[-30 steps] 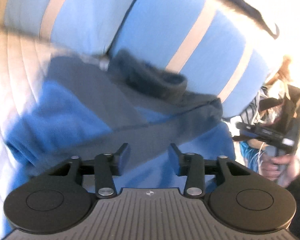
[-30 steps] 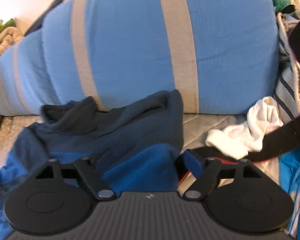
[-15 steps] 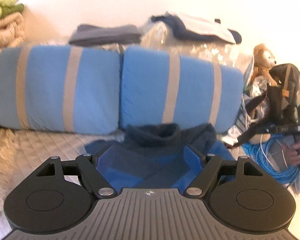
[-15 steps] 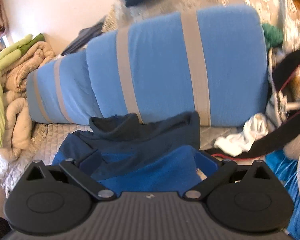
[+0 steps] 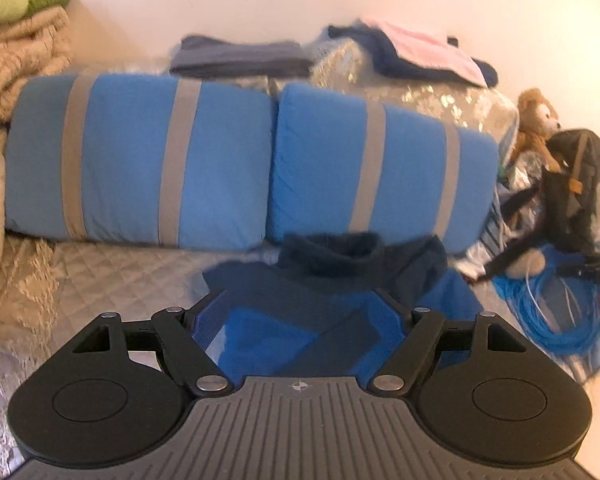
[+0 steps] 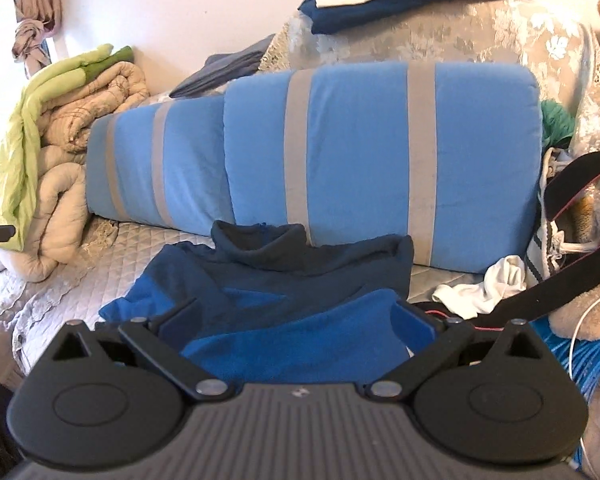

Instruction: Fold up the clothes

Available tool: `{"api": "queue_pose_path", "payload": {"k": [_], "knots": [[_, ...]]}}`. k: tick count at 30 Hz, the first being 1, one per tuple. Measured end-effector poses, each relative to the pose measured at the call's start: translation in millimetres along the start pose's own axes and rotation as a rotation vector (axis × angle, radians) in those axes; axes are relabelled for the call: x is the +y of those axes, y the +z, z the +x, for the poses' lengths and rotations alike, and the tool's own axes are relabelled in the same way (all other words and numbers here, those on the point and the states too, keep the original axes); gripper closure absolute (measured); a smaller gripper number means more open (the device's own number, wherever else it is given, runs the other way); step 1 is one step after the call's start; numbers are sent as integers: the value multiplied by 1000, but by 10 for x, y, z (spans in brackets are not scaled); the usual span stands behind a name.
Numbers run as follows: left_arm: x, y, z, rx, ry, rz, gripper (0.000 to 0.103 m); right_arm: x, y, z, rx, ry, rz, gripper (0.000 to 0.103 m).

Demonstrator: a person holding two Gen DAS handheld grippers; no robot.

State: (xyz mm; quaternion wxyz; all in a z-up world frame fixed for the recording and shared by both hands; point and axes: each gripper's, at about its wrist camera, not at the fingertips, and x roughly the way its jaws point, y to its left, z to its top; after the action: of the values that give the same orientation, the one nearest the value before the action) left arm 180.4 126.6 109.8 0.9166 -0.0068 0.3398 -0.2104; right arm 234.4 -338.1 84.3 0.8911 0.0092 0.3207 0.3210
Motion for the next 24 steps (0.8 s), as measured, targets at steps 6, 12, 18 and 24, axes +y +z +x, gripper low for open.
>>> {"api": "queue_pose_path", "payload": {"k": [6, 12, 18, 24], "knots": [[201, -424, 103, 101, 16, -42, 30, -37, -373, -173, 49, -28, -15, 0], [371, -817, 257, 198, -6, -135, 30, -60, -833, -218, 131, -39, 5, 0], [424, -997, 528, 232, -60, -210, 30, -38, -1149, -111, 172, -36, 49, 0], [475, -1015, 870, 205, -86, -351, 30, 33, -1213, 160, 177, -62, 51, 0]]}}
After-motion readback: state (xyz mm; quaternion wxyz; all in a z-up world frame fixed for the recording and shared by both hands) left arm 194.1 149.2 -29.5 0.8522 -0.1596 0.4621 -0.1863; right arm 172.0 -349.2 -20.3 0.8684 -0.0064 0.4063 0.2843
